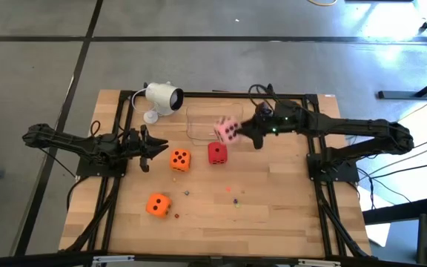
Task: Pick & Place Dice
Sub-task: Put the large pink die into the transparent bin, then put the large red die into the transparent bin
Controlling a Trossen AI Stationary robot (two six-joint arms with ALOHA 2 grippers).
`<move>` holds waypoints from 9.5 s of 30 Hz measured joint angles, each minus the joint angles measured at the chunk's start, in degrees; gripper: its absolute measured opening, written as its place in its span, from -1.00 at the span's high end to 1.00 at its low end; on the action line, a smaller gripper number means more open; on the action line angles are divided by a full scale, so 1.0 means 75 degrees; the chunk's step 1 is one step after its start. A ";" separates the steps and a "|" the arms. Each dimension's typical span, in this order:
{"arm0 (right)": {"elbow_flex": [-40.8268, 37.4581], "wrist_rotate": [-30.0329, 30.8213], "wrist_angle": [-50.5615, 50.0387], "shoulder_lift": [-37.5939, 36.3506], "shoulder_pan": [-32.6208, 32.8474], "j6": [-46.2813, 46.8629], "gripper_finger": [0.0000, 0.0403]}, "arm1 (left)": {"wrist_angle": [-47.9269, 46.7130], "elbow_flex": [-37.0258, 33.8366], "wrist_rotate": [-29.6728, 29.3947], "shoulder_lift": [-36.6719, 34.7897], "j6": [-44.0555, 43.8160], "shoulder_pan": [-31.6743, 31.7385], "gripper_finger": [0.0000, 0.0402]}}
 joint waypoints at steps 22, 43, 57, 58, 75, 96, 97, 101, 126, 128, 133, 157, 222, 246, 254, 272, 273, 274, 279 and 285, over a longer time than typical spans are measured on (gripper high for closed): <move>0.0053 0.2116 0.0455 0.2475 -0.0533 -0.2831 0.30 | -0.0004 0.0000 0.0031 0.0000 -0.0042 -0.0001 0.56; 0.0053 0.2690 -0.0170 0.2508 -0.0701 -0.2964 0.11 | -0.0009 0.0000 0.0032 0.0000 -0.0060 0.0000 0.56; 0.0053 0.2613 -0.0236 0.2508 -0.0694 -0.2542 0.10 | -0.0009 0.0000 0.0033 0.0000 -0.0060 0.0000 0.56; 0.0053 0.2613 -0.0237 0.2508 -0.0694 -0.2540 0.10 | -0.0009 0.0000 0.0034 0.0000 -0.0063 0.0000 0.56; 0.0053 0.2447 -0.0211 0.2508 -0.0694 -0.2064 0.10 | -0.0009 0.0000 0.0034 0.0000 -0.0068 -0.0002 0.56; 0.1052 0.2418 -0.0160 0.2505 -0.0041 -0.2585 0.10 | -0.0009 0.0000 0.0040 0.0000 -0.0066 0.0000 0.56; 0.1134 0.2415 -0.0159 0.2505 0.0017 -0.2607 0.10 | -0.0010 0.0000 0.0040 0.0000 -0.0068 -0.0003 0.56; 0.1408 0.2077 -0.0169 0.2505 0.0248 -0.2605 0.10 | -0.0009 0.0000 0.0040 0.0000 -0.0068 -0.0003 0.56; 0.1539 0.0239 -0.0961 0.2505 0.1369 -0.1762 0.10 | 0.0344 0.0460 0.0017 0.0516 0.0287 0.0000 0.56; 0.1539 0.0250 -0.1067 0.2505 0.1465 -0.1741 0.10 | 0.0350 0.0665 -0.0135 0.0729 0.0232 0.0000 0.56; 0.1539 0.1158 -0.1585 0.2505 0.1759 -0.1744 0.10 | 0.0347 0.1163 -0.0618 0.1355 -0.0144 0.0004 0.56; 0.0801 0.4284 -0.3124 0.2499 0.2564 -0.1116 0.10 | -0.1046 0.3952 0.0368 0.4564 -0.0059 0.0633 0.56; 0.0799 0.0863 -0.2363 0.0162 0.0878 0.3229 0.10 | -0.0580 0.3958 0.3872 0.6665 -0.7730 0.2108 0.99; 0.0802 -0.0991 -0.2036 0.1424 0.0294 0.4467 0.10 | -0.0523 0.3984 0.3244 0.8154 -0.8097 0.2044 0.99; 0.0802 -0.1008 -0.1964 0.1424 0.0300 0.4029 0.10 | -0.0101 0.4289 0.3636 0.7972 -0.8184 0.2300 0.99; 0.0802 -0.1130 -0.1831 0.1422 0.0291 0.3219 0.10 | -0.0473 0.5566 0.2955 0.8346 -0.6862 0.1605 0.99; 0.0802 -0.1131 -0.1826 0.1424 0.0291 0.3218 0.10 | -0.0247 0.5566 0.2995 0.8452 -0.6800 0.1575 0.99; 0.0802 -0.1129 -0.1805 0.1422 0.0291 0.3211 0.10 | 0.0025 0.5566 0.3052 0.8583 -0.6765 0.1553 0.99; 0.0802 -0.1140 -0.1805 0.1421 0.0291 0.3136 0.10 | 0.0907 0.5566 0.3432 0.9196 -0.6759 0.1512 0.99; 0.0802 -0.1305 -0.1989 0.1421 0.0291 0.2705 0.10 | 0.1020 0.5566 0.3531 0.9622 -0.6256 0.1521 0.99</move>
